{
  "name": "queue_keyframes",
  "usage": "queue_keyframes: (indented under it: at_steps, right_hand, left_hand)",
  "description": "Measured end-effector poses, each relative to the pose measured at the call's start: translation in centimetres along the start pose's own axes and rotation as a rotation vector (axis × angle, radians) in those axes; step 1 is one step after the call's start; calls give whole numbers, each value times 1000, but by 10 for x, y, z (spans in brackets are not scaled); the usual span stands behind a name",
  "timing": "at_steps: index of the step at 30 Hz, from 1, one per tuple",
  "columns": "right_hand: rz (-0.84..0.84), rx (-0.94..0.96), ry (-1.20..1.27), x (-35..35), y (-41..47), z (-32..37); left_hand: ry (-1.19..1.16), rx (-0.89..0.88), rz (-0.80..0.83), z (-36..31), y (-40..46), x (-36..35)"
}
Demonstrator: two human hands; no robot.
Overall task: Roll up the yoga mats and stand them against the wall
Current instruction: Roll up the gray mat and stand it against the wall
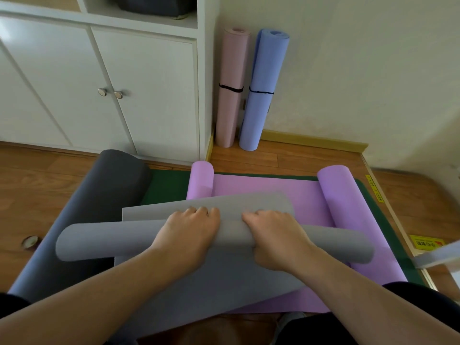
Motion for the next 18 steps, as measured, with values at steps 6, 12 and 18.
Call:
queue_keyframes:
  at_steps: [6,12,18]
  right_hand:
    - [-62,28,-101,-9,-1,4]
    - [-9,4,-41,2,1,1]
    - [-108,49,-102,-7,2,1]
  left_hand:
    - [-114,19,80,17,6,4]
    - [-26,-9,-76,10,0,1]
    - [-29,5,-8,11,5,2]
Point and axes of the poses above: each hand's wrist, its own y-axis towards the middle knuckle, its own x-axis out of the back of the hand, z = x × y, the point moved 1 cm from there along y, towards the middle knuckle, and after that the axes turned 3 degrees about -x, right-handed, at the moved point
